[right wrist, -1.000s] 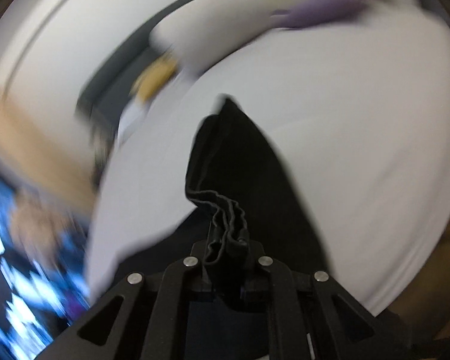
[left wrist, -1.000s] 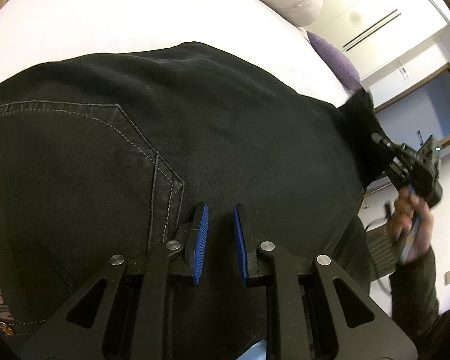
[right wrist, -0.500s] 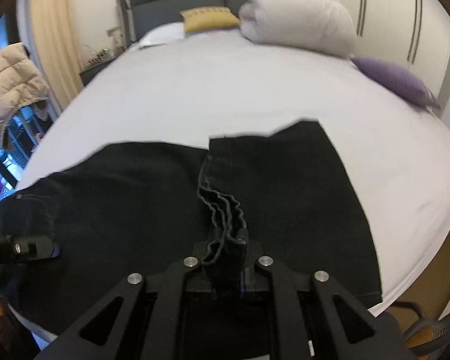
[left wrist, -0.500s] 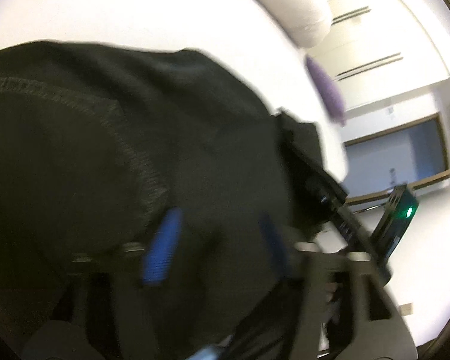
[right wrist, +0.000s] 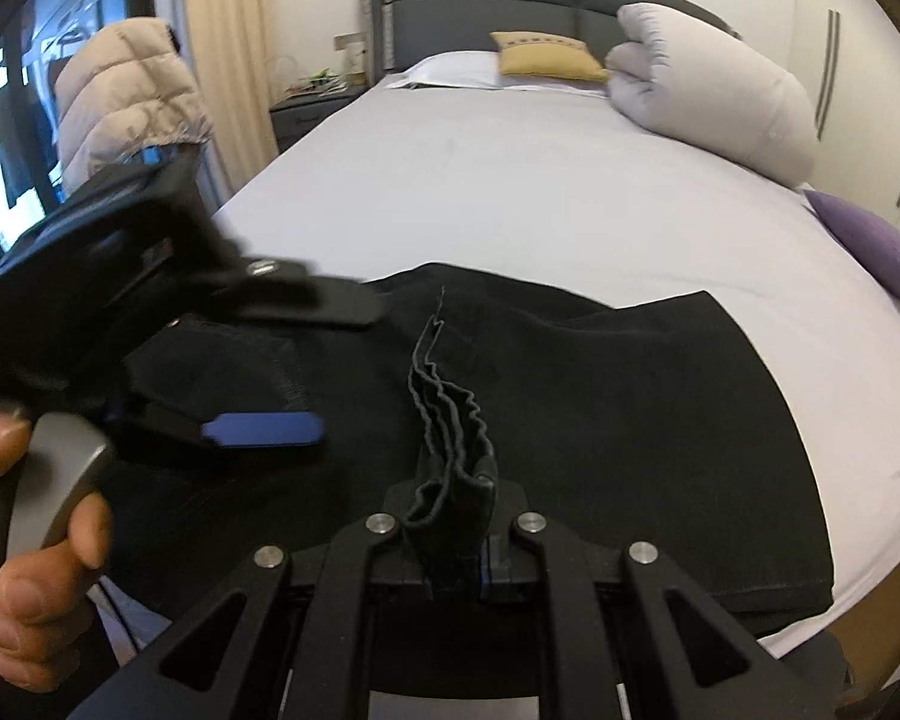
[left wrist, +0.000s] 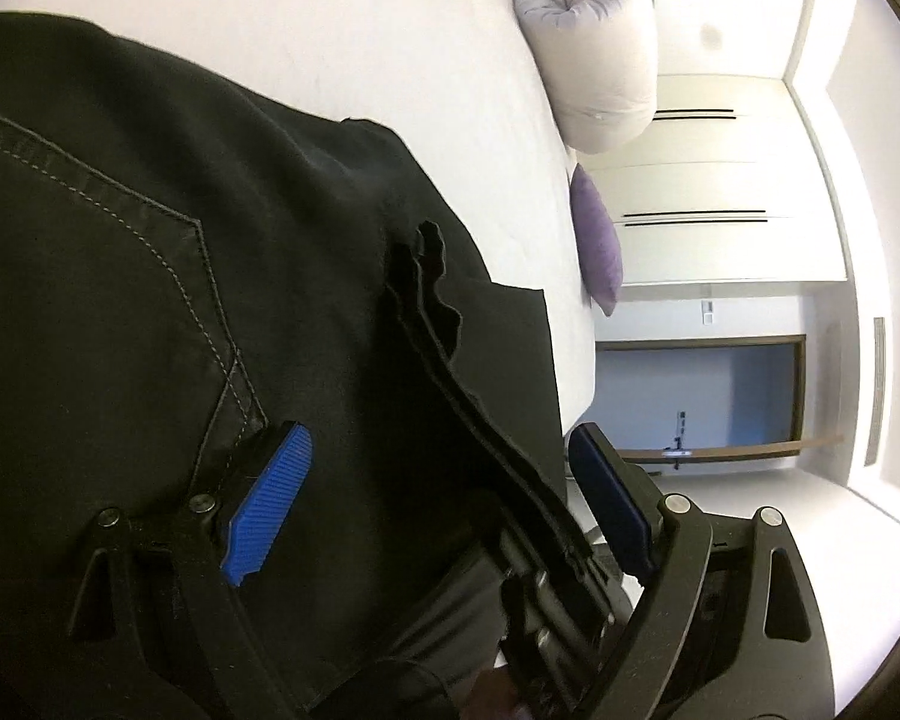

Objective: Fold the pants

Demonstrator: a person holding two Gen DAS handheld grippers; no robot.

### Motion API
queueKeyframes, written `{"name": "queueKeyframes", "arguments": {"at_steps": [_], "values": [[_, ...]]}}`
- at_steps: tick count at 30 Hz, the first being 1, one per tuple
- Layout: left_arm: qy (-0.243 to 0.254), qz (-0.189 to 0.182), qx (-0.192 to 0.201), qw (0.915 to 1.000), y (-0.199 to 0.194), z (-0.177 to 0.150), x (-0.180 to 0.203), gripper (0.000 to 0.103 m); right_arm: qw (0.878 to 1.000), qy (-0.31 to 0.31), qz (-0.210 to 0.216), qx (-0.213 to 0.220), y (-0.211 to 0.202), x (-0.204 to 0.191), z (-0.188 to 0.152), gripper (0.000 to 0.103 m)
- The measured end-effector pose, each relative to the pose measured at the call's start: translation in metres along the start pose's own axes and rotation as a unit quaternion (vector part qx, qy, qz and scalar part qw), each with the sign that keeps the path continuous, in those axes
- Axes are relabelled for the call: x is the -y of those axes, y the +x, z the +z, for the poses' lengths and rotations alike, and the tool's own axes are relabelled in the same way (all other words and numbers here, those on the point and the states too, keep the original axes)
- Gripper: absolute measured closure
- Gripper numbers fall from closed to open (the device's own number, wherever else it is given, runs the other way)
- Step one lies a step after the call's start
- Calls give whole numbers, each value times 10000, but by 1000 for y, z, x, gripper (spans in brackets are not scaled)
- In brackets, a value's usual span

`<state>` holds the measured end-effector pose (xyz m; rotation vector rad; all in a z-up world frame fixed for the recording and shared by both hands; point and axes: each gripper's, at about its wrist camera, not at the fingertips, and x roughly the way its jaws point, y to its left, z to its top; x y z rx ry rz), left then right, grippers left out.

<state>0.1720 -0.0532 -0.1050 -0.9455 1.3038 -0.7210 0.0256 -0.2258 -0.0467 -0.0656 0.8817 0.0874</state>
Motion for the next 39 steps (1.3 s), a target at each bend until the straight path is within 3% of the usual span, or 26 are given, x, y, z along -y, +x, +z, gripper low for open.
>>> {"name": "queueKeyframes", "arguments": {"at_steps": [7,9,11,13,20,28,32,34,35,36,39], "values": [[158,181,-291,9993,12,18,7,17,9994,-287,141,102,-2,-20,6,92],[344,332,-383,9981,13,22,12,27,9991,-366,180,111,-3,-25,6,92],[439,407,-488,9970,13,26,13,53,9988,-431,198,114,-3,-31,5,91],[533,484,-552,9959,13,31,12,67,9984,-521,194,104,-4,-35,5,91],[1141,1047,-576,9863,-3,38,19,87,9970,-734,233,106,-2,-45,5,91],[1205,1469,-501,9805,-3,32,3,88,9942,-1025,270,-185,19,-62,-7,90],[1241,1499,-421,9800,-4,28,-1,88,9936,-980,408,-391,32,-62,-15,83],[1224,1517,-384,9801,-7,27,-1,88,9930,-884,629,-456,32,-60,-14,66],[1224,1562,-343,9795,-11,26,0,88,9925,-764,804,-515,31,-57,-13,50],[1269,1708,-268,9767,-14,24,3,88,9916,-647,964,-568,29,-54,-13,42],[1462,2211,-8,9642,-30,20,11,87,9843,-117,1589,-754,15,-34,-13,42]]}}
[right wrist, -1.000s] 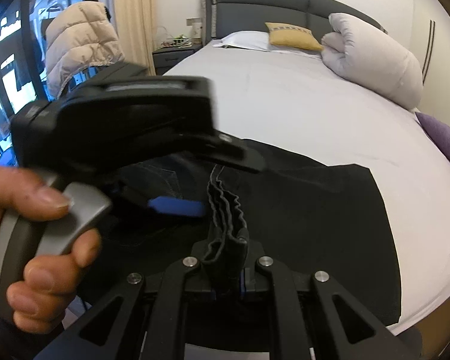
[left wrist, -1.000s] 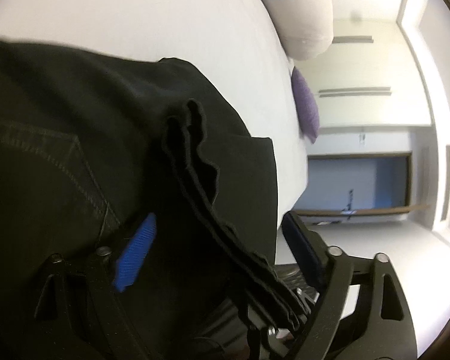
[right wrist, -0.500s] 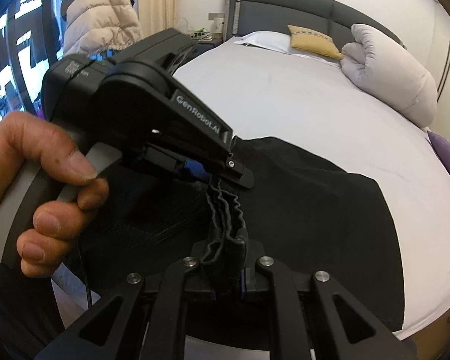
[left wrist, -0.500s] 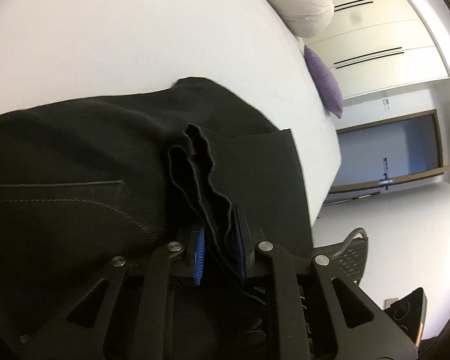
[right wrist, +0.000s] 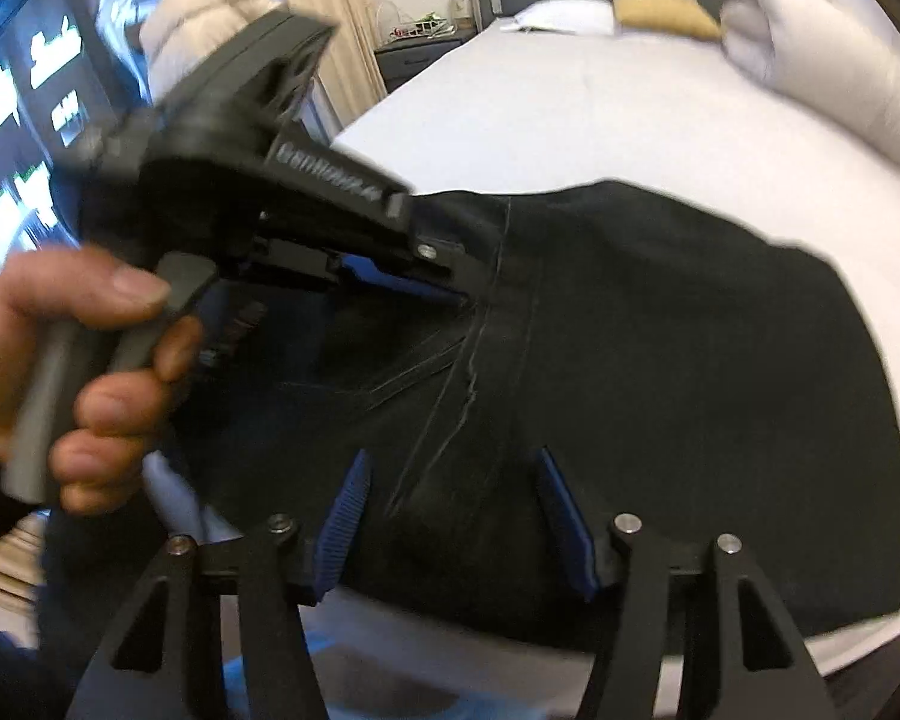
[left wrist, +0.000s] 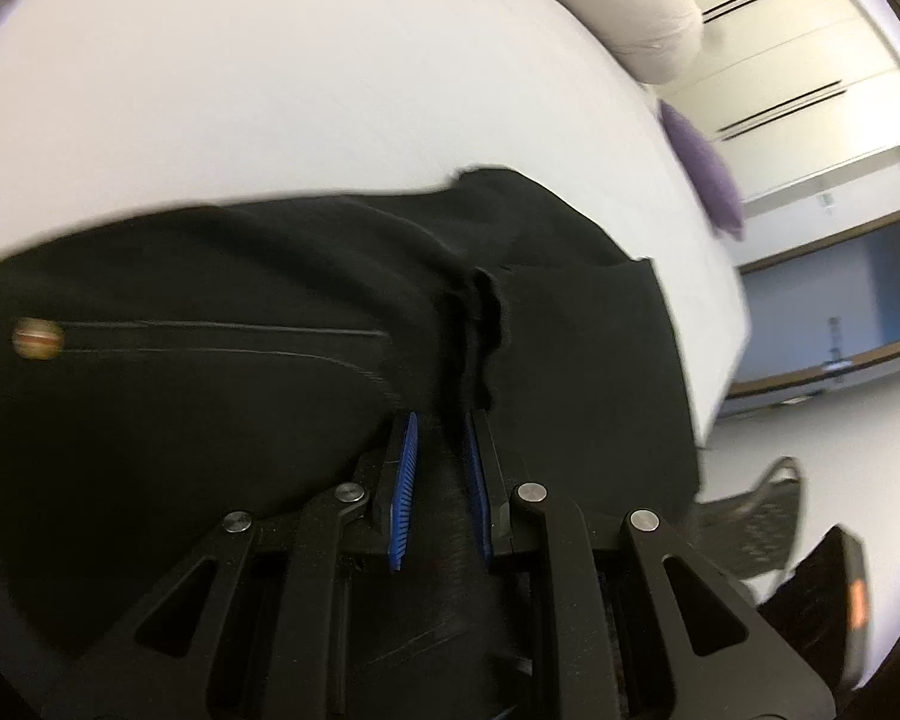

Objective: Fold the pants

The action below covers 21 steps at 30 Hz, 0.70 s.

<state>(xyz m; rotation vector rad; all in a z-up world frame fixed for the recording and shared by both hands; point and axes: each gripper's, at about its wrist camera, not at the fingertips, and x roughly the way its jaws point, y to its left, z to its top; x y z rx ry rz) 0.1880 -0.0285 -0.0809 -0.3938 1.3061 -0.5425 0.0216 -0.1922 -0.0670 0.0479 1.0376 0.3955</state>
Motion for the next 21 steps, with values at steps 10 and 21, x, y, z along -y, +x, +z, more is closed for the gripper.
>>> {"name": "queueKeyframes", "arguments": {"at_steps": [10,21], "values": [[1247,157,-2,9921,23,-28,89,87,9616,2289,1470,355,-71,177,23,71],[1401,95,-98,9900,34,-66,79,88,9196,3103,2394,-271,28,273,71,72]]}}
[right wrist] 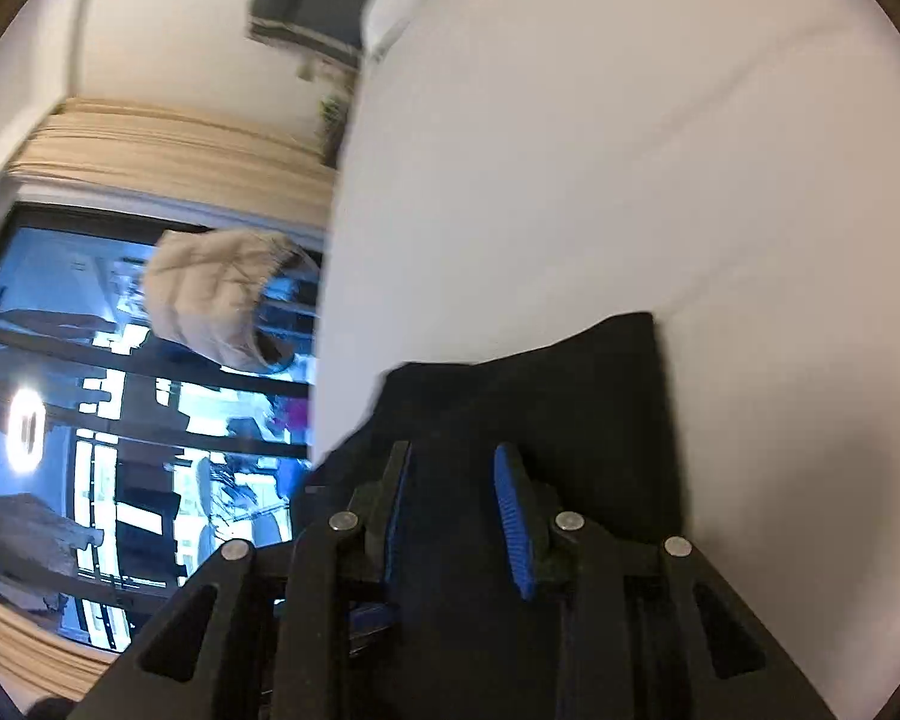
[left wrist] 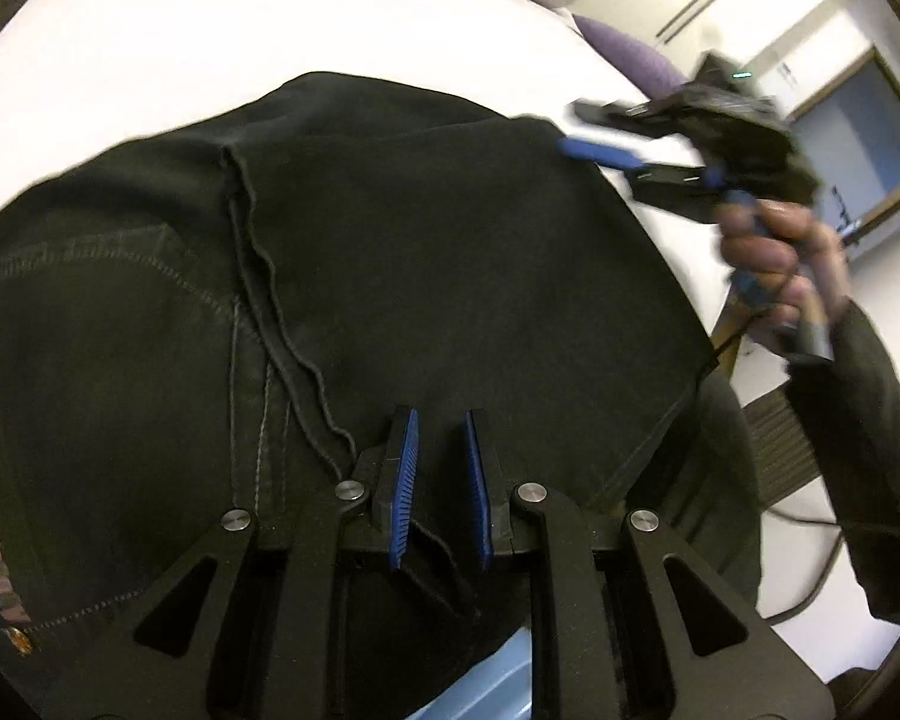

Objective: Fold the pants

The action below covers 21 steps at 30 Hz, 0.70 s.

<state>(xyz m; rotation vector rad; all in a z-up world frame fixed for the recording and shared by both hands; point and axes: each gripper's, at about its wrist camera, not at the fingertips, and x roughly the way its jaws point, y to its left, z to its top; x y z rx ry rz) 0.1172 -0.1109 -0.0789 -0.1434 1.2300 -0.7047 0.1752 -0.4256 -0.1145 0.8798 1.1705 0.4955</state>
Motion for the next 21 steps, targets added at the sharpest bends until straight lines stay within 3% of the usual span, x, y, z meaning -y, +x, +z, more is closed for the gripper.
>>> {"name": "queueKeyframes", "arguments": {"at_steps": [3,4,7,9,15,18,21], "values": [[72,71,36,9999,-6,-4,-1,88,9995,280,14,-137,12,23,8,87],[96,93,37,9999,-10,-7,-3,88,9993,337,66,-128,12,26,9,87],[24,19,43,10000,-6,-4,0,88,9992,318,194,-147,-2,32,-5,85],[-66,-90,63,9999,-6,-6,-6,88,9994,210,102,-270,-9,30,-25,78],[-132,-216,108,9996,-14,-7,-25,88,9986,67,147,-504,-33,28,-89,73],[-164,-282,148,9994,-15,-9,-31,88,9990,119,214,-373,-45,28,-116,64],[-212,-359,190,9990,-18,-11,-36,88,9986,307,302,-310,-52,34,-137,63]]}}
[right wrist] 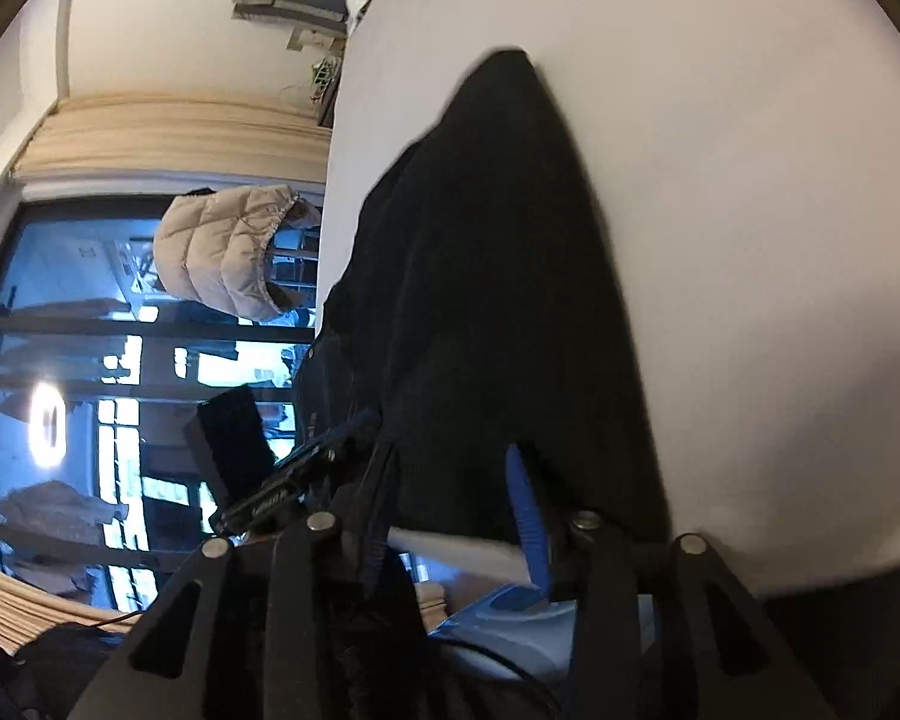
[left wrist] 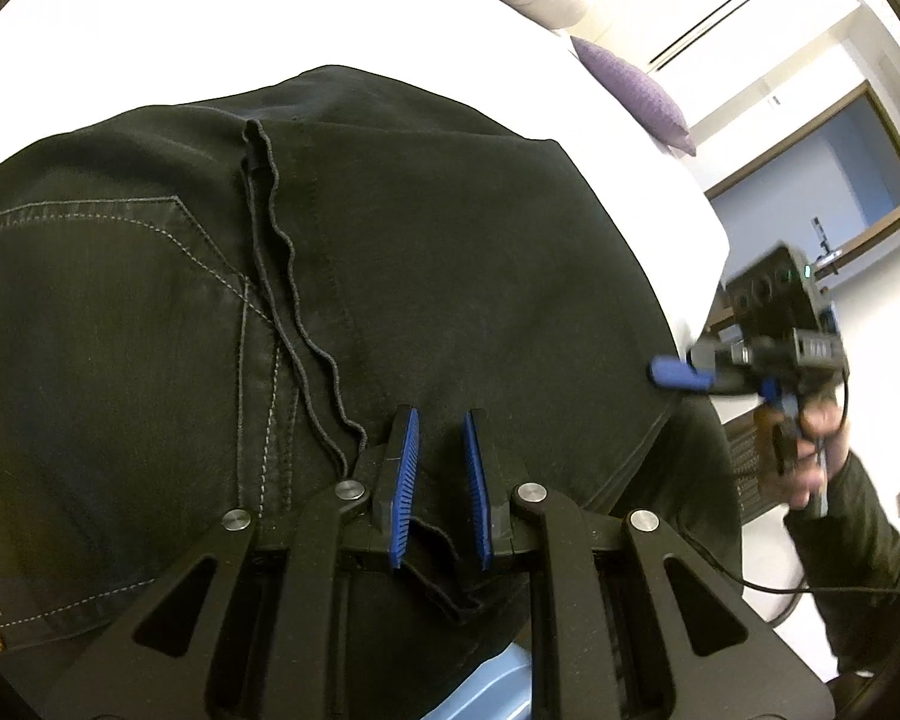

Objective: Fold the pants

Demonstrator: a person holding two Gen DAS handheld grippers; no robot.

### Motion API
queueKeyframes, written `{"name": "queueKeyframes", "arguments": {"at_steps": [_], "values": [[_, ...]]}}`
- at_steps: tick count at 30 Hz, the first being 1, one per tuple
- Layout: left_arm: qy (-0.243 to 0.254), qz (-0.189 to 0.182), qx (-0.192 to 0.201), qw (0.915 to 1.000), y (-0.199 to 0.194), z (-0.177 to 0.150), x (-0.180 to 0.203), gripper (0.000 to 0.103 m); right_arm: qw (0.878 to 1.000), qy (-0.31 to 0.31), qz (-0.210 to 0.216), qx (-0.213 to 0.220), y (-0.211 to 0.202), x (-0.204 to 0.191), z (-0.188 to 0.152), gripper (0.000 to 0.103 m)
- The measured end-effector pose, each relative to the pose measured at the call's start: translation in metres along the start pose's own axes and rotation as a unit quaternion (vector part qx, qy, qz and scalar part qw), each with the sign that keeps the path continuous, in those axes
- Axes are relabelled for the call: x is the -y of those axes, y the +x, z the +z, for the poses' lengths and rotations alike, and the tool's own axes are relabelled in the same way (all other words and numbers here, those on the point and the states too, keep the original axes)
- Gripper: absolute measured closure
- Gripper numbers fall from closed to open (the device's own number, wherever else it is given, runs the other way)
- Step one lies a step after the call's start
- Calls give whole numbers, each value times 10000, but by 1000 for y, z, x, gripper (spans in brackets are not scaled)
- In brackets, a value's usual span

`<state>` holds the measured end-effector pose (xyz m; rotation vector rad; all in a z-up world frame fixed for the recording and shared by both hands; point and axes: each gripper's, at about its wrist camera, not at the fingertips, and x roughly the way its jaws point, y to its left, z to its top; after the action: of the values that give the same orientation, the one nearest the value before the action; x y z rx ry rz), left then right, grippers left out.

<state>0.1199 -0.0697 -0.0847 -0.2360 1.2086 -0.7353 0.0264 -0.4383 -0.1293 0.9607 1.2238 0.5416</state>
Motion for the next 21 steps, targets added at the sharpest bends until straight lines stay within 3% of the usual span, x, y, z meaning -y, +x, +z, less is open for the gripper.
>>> {"name": "queueKeyframes", "arguments": {"at_steps": [3,9,14,17,21], "values": [[40,-16,71,10000,-1,-3,-4,88,9999,60,-58,112,-1,1,-11,63],[123,-97,240,9996,-3,-12,-10,88,9978,-51,-596,267,10,-10,-3,64],[145,-70,346,9993,-19,-18,-7,87,9977,170,-231,611,-1,3,-9,64],[233,308,609,9974,-49,-24,2,87,9956,36,-146,927,-15,-19,-17,52],[-77,286,1129,9932,-101,-42,-10,87,9925,-404,447,1060,-3,-67,-16,41]]}}
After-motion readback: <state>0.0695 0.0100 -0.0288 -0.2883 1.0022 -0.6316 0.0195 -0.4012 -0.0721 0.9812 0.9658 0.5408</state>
